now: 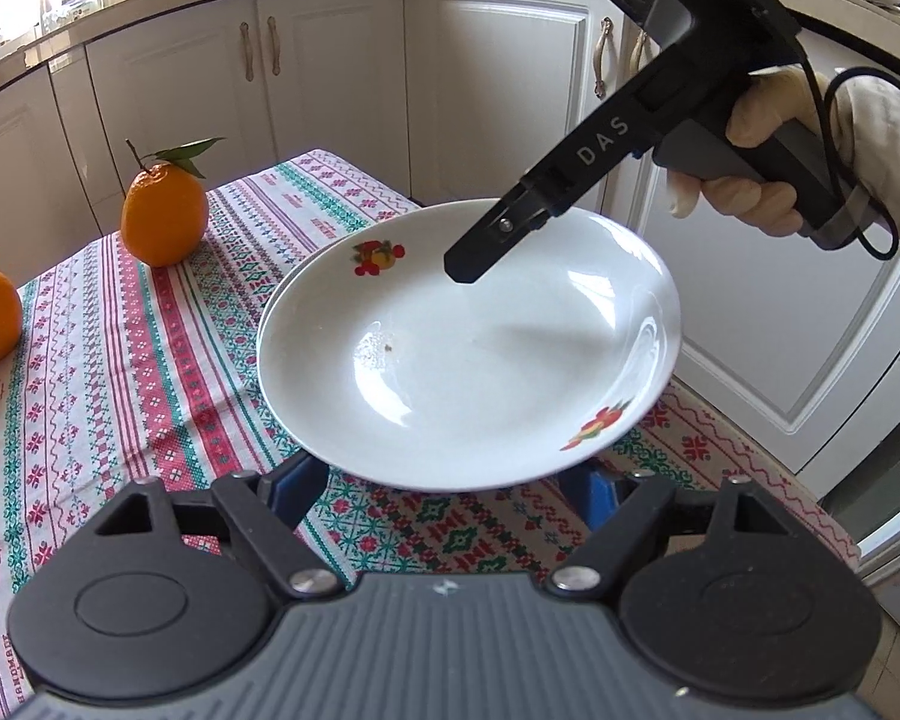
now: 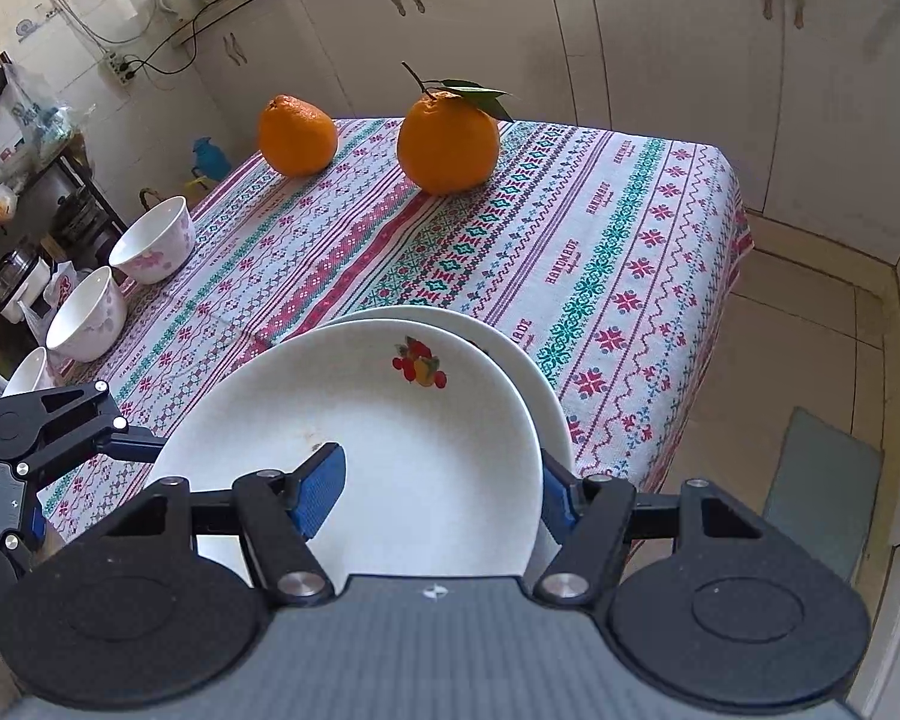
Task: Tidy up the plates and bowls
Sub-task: 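Lift the gripped plate with the right tool over the plate stack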
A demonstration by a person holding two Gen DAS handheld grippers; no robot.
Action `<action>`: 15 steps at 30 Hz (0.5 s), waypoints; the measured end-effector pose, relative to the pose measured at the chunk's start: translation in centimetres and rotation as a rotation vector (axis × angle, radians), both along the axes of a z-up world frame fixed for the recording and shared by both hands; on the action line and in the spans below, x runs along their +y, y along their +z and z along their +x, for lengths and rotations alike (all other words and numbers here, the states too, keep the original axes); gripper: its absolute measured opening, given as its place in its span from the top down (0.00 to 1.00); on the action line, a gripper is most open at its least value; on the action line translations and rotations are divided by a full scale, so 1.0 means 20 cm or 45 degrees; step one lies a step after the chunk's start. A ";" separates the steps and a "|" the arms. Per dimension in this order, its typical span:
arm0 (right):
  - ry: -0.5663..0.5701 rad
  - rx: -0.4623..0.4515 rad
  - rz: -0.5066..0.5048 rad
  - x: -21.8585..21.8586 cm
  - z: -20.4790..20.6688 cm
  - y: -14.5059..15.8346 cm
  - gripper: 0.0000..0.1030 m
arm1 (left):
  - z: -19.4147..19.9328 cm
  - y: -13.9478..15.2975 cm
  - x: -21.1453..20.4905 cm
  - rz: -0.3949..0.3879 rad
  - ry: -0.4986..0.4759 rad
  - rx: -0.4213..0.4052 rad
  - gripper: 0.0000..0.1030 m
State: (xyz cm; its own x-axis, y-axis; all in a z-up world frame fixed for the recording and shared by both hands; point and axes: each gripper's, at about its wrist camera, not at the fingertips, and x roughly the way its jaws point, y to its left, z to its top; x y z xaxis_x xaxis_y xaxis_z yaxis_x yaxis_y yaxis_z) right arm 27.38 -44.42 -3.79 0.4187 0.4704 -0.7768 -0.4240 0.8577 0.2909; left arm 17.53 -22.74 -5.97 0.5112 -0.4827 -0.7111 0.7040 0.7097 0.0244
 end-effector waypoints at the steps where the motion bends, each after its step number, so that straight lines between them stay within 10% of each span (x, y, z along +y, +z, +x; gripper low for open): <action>1: -0.002 0.000 -0.005 0.00 0.00 0.00 0.30 | 0.00 0.00 0.00 -0.001 0.000 -0.003 0.19; 15: -0.046 0.004 -0.056 0.00 -0.07 0.03 0.30 | 0.00 -0.01 0.02 -0.026 -0.012 -0.005 0.15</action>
State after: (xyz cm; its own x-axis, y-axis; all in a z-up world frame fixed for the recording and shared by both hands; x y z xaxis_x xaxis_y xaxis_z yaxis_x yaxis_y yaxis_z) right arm 25.90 -44.47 -3.11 0.4320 0.4205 -0.7978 -0.3918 0.8843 0.2539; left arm 17.62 -22.43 -6.25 0.5091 -0.5021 -0.6991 0.7106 0.7035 0.0122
